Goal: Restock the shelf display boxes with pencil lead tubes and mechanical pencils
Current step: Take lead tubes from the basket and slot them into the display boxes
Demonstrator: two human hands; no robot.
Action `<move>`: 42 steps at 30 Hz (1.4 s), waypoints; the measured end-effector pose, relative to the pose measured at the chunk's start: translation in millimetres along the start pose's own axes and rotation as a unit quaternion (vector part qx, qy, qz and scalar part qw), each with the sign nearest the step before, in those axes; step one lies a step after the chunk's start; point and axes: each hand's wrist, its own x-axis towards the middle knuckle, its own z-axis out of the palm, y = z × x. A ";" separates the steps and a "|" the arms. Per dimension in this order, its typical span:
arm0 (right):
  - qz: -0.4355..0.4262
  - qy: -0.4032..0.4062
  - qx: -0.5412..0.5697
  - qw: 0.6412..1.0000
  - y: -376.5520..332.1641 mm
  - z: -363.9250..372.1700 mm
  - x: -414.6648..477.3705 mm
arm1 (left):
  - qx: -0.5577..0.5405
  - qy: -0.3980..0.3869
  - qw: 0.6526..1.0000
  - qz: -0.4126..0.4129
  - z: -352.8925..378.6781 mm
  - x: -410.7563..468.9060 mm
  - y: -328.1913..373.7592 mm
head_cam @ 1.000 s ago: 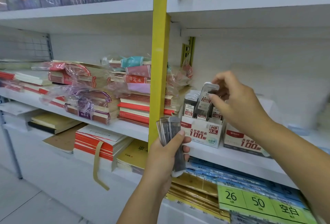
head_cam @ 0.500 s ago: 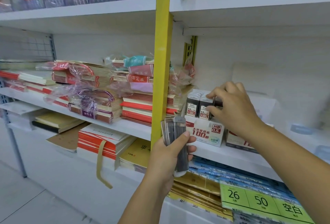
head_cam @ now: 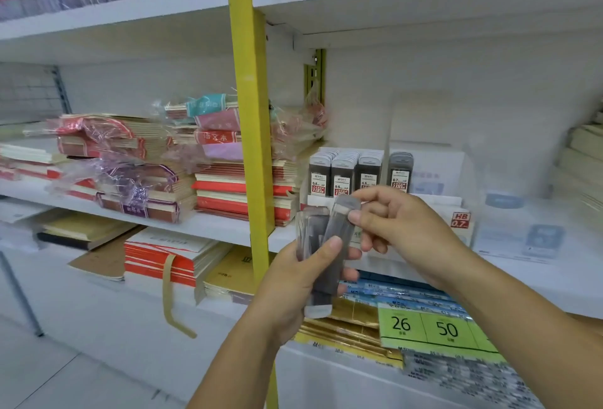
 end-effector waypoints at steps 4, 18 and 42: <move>0.006 -0.001 0.088 0.996 -5.9 -12.1 -3.7 | 0.015 -0.002 1.000 -0.009 -1.2 -2.3 -1.7; -0.037 0.150 0.036 0.987 -3.6 -10.0 -8.0 | 0.049 0.064 0.997 0.006 -3.2 0.5 -3.2; -0.078 0.146 -0.410 0.897 -14.4 -92.6 65.8 | -0.056 0.064 0.996 0.016 14.2 28.9 -10.9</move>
